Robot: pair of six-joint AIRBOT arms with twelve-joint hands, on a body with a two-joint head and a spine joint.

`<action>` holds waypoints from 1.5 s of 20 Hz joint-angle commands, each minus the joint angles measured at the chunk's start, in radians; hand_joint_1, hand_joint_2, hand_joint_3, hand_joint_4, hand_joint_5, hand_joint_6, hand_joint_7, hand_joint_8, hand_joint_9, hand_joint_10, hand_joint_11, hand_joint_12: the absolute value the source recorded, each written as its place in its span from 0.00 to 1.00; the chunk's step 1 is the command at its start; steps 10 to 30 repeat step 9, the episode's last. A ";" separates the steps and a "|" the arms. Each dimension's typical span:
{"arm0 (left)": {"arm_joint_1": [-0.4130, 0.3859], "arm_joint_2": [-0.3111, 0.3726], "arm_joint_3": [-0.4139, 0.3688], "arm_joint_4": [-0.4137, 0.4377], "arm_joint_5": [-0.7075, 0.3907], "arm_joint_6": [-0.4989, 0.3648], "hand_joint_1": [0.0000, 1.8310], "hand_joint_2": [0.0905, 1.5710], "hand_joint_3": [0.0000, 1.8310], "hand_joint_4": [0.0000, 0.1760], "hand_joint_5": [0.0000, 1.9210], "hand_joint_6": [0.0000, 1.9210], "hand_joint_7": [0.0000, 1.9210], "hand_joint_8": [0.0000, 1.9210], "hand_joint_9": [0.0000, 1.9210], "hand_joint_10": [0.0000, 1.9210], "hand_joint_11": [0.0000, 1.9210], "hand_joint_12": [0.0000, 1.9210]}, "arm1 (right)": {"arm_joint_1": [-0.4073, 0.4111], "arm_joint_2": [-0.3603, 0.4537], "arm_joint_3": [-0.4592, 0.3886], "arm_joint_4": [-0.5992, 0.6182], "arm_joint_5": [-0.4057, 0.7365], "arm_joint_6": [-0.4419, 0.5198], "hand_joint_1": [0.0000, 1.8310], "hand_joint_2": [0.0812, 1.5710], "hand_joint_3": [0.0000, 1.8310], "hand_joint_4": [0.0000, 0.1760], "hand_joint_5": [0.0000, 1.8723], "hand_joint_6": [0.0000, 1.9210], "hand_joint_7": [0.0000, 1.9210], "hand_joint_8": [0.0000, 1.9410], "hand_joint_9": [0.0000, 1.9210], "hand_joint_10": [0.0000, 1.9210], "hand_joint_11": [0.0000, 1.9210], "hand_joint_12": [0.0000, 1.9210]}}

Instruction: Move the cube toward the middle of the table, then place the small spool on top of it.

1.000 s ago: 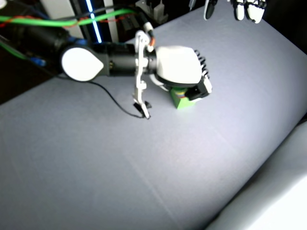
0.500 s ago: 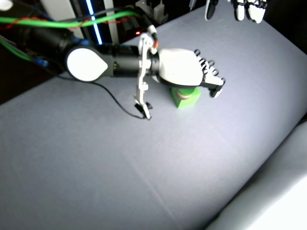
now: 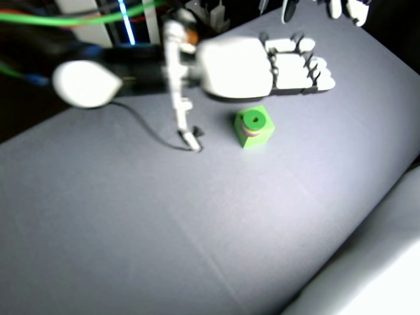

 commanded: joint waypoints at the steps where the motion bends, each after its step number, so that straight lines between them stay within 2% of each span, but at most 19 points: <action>1: 0.000 -0.006 0.008 -0.014 -0.150 -0.018 0.48 0.56 0.00 0.77 0.01 0.00 0.02 0.00 0.03 0.00 0.00 0.23 | -0.022 0.014 -0.021 0.048 0.191 0.002 0.24 0.55 0.01 0.98 0.00 0.00 0.00 0.00 0.00 0.00 0.00 0.00; 2: 0.003 -0.010 0.014 -0.018 -0.164 -0.037 0.49 0.57 0.00 0.68 0.00 0.00 0.02 0.00 0.02 0.00 0.00 0.20 | -0.070 0.045 -0.042 0.097 0.263 0.002 0.30 0.54 0.00 0.97 0.00 0.00 0.00 0.00 0.00 0.00 0.00 0.00; 3: 0.005 -0.013 0.016 -0.023 -0.180 -0.046 0.50 0.56 0.00 0.84 0.00 0.00 0.02 0.00 0.02 0.00 0.00 0.17 | -0.122 0.074 -0.064 0.155 0.350 0.002 0.33 0.56 0.01 0.91 0.00 0.00 0.00 0.00 0.00 0.00 0.00 0.00; 4: 0.005 -0.014 0.017 -0.025 -0.191 -0.052 0.50 0.56 0.00 0.97 0.00 0.00 0.00 0.00 0.01 0.00 0.00 0.13 | -0.159 0.089 -0.077 0.188 0.403 0.002 0.35 0.58 0.01 0.93 0.00 0.00 0.00 0.00 0.00 0.00 0.00 0.00; 5: 0.005 -0.018 0.022 -0.028 -0.201 -0.072 0.49 0.56 0.00 0.99 0.00 0.00 0.00 0.00 0.00 0.00 0.00 0.12 | -0.217 0.112 -0.097 0.249 0.496 -0.001 0.31 0.58 0.01 0.78 0.00 0.00 0.00 0.00 0.00 0.00 0.00 0.00; 6: 0.003 -0.026 0.031 -0.028 -0.202 -0.091 0.43 0.57 0.00 1.00 0.00 0.00 0.00 0.00 0.01 0.00 0.00 0.22 | -0.266 0.127 -0.113 0.298 0.563 -0.014 0.28 0.64 0.01 0.96 0.00 0.00 0.00 0.00 0.00 0.00 0.00 0.00; 7: -0.004 -0.037 0.042 -0.028 -0.202 -0.108 0.42 0.58 0.00 0.98 0.00 0.00 0.01 0.00 0.03 0.00 0.00 0.31 | -0.306 0.137 -0.126 0.344 0.625 -0.036 0.27 0.65 0.01 0.99 0.00 0.00 0.00 0.00 0.00 0.00 0.00 0.00; 8: -0.017 -0.050 0.049 -0.026 -0.202 -0.112 0.43 0.58 0.00 0.75 0.01 0.00 0.06 0.01 0.07 0.01 0.00 0.44 | -0.346 0.144 -0.140 0.383 0.677 -0.058 0.25 0.67 0.01 1.00 0.00 0.00 0.00 0.00 0.00 0.00 0.00 0.00; 9: -0.038 -0.064 0.055 -0.017 -0.202 -0.116 0.42 0.58 0.00 0.49 0.02 0.00 0.09 0.01 0.11 0.02 0.00 0.53 | -0.381 0.150 -0.157 0.417 0.727 -0.076 0.23 0.74 0.01 0.88 0.00 0.00 0.01 0.00 0.00 0.00 0.00 0.00; 30: -0.038 -0.064 0.055 -0.017 -0.202 -0.116 0.42 0.58 0.00 0.49 0.02 0.00 0.09 0.01 0.11 0.02 0.00 0.53 | -0.381 0.150 -0.157 0.417 0.727 -0.076 0.23 0.74 0.01 0.88 0.00 0.00 0.01 0.00 0.00 0.00 0.00 0.00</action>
